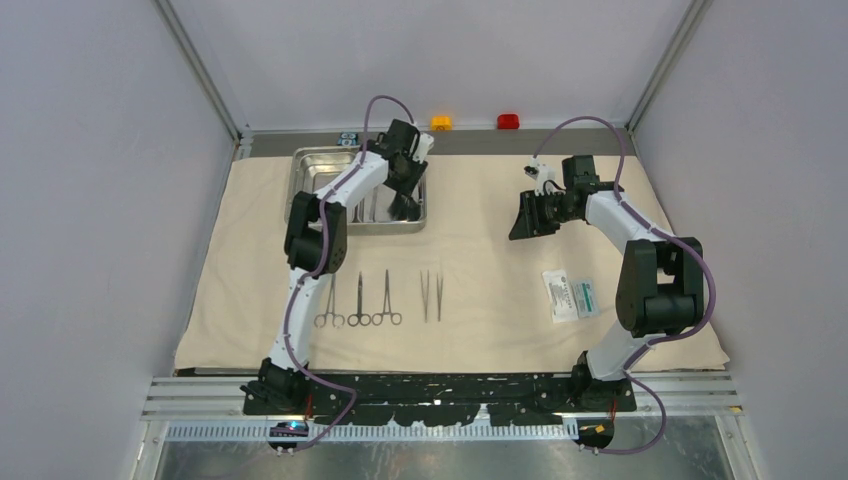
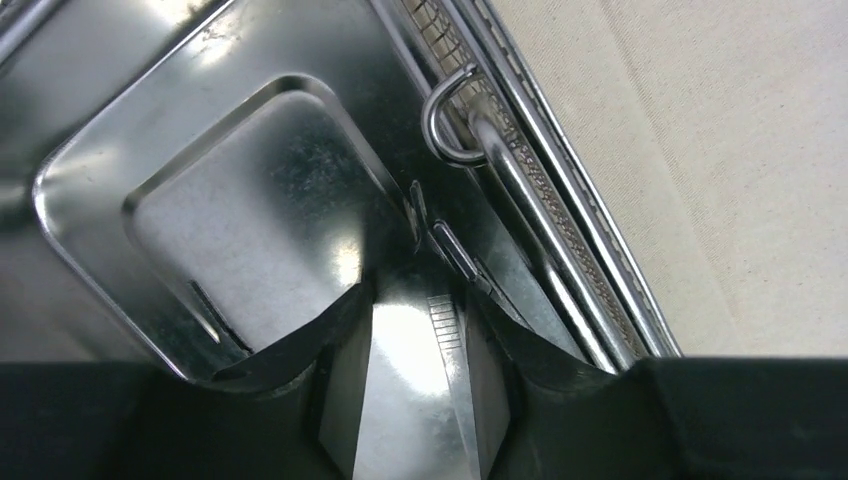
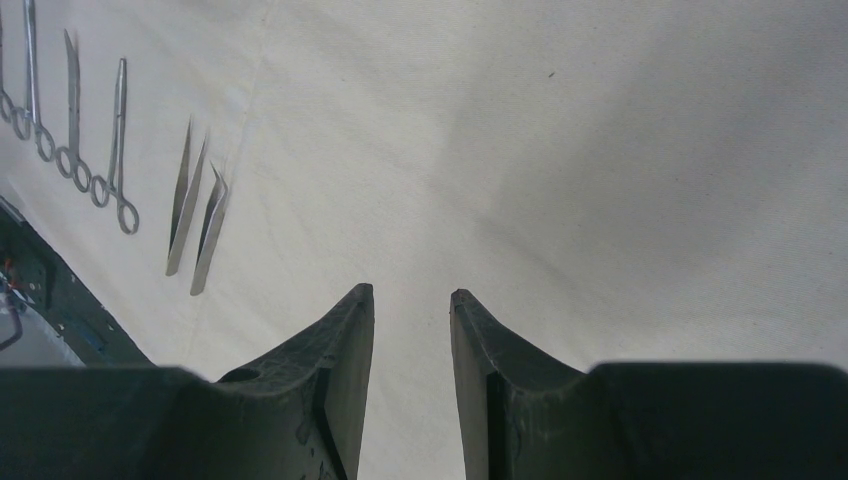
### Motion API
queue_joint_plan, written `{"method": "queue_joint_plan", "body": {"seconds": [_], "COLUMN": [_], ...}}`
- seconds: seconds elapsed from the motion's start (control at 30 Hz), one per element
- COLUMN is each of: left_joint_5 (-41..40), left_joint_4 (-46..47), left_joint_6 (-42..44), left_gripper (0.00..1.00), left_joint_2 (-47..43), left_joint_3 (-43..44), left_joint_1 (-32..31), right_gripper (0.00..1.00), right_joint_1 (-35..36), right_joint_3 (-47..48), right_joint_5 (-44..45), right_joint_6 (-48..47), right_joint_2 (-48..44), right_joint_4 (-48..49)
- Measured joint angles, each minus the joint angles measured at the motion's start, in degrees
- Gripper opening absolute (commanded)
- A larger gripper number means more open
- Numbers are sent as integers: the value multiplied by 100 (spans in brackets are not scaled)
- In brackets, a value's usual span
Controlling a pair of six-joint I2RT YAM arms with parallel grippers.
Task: Open and lay out the surgical kit
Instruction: Pick up the medical item from the container.
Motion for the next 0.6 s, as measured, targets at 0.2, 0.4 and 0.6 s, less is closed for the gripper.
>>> {"method": "queue_joint_plan", "body": {"seconds": [0.2,0.4,0.6], "left_joint_5": [-291,-293,-264], "left_joint_4": [22,-20,-81], "left_joint_6": [116,79,-83], "left_gripper": [28,18,16], "left_joint_2": [0,63,332], "left_joint_3": [-15,129,579], "left_joint_1": [-33,-13,140], "right_gripper": [39,40,40], "right_joint_1": [0,0,0], "right_joint_3": [0,0,0], "right_joint_5": [-9,-11,-26], "right_joint_6": [0,0,7], "right_joint_2": [0,0,2], "right_joint_4": [2,2,2]}}
